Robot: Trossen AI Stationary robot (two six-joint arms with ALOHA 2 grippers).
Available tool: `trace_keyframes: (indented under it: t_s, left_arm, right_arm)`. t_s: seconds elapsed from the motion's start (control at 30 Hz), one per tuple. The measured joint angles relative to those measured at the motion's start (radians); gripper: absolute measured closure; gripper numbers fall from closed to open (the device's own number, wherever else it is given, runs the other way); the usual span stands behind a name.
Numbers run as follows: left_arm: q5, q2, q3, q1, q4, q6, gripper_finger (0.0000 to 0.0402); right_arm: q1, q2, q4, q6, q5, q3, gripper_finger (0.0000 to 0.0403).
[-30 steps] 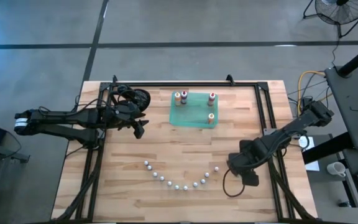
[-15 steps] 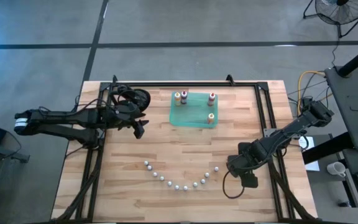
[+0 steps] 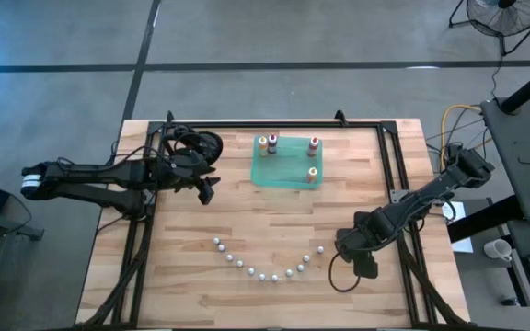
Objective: Pick & Place food coloring
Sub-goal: Put the large green food coloring bottle into the green bin
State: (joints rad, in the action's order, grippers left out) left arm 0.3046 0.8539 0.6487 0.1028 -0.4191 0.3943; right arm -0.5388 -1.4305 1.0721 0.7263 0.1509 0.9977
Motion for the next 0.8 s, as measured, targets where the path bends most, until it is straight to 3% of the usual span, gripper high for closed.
trace_keyframes:
  t_s: [0.47,0.8]
  left_arm:
    - [0.0,0.0,0.0,0.0,0.0,0.002,0.0239]
    - [0.0,0.0,0.0,0.0,0.0,0.002,0.0239]
  right_arm:
    - [0.0,0.0,-0.006,0.033,0.007,0.0,0.0196]
    - [0.0,0.0,-0.006,0.033,0.007,0.0,0.0246]
